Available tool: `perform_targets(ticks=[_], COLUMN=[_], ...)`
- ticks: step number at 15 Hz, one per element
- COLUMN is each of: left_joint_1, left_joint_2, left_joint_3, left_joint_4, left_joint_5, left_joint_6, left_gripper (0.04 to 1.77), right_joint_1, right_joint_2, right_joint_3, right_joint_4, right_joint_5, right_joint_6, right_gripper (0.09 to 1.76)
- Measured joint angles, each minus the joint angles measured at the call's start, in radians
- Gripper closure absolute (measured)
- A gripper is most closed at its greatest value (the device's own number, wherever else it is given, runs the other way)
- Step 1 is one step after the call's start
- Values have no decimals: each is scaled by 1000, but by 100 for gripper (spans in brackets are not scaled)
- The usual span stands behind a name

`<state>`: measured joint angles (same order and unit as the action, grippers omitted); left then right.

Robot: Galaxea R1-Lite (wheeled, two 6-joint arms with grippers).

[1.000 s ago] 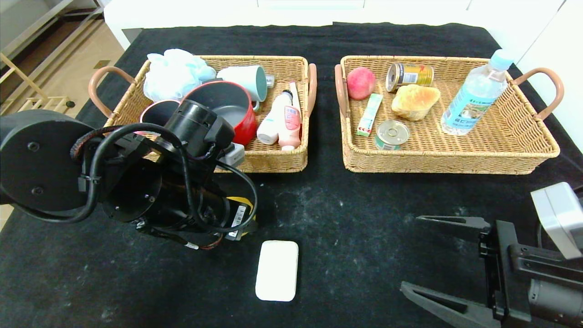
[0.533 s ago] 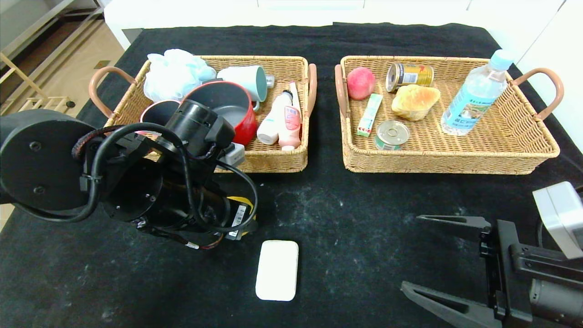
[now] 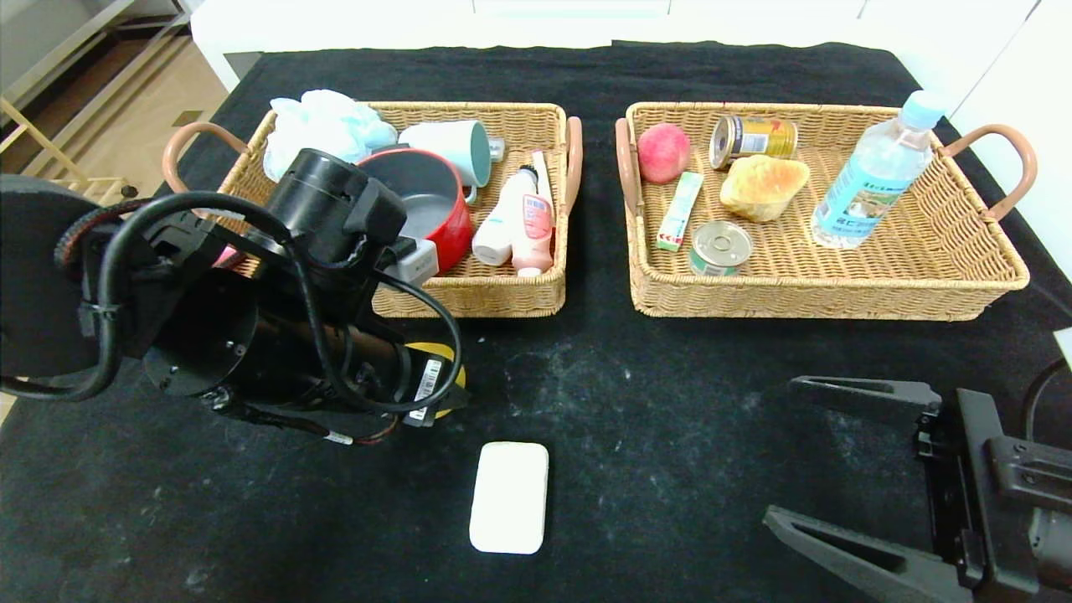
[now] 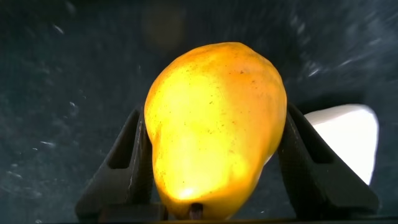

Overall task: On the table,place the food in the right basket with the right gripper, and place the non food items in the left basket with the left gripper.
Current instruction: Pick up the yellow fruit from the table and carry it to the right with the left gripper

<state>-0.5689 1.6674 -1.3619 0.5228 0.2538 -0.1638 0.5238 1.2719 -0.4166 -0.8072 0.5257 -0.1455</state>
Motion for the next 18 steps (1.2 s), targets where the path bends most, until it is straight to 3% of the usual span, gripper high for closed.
perform_targets(ticks=[4,9,13,18], left_joint_1=[-49,-188,-273,-329], left_joint_2=[-24,8,94,265], left_joint_3=[-13,-80,-204,-423], left_joint_4=[-89,-118,-109,-90], left_joint_5=[-18,-58,-54,-49], left_joint_6=[-2,-4,0,0], left_gripper=[64,65,65,65], right_joint_1=[-28,-91,-119,-150], right_joint_2=[-21,-58,-110,-209], right_joint_3=[-20,-59,-87,-130], right_joint_4=[0,6,67,181], right_joint_5=[-1,-1,-2,-1], right_joint_6=[6,11,11,17], right_gripper=[14,14,14,14])
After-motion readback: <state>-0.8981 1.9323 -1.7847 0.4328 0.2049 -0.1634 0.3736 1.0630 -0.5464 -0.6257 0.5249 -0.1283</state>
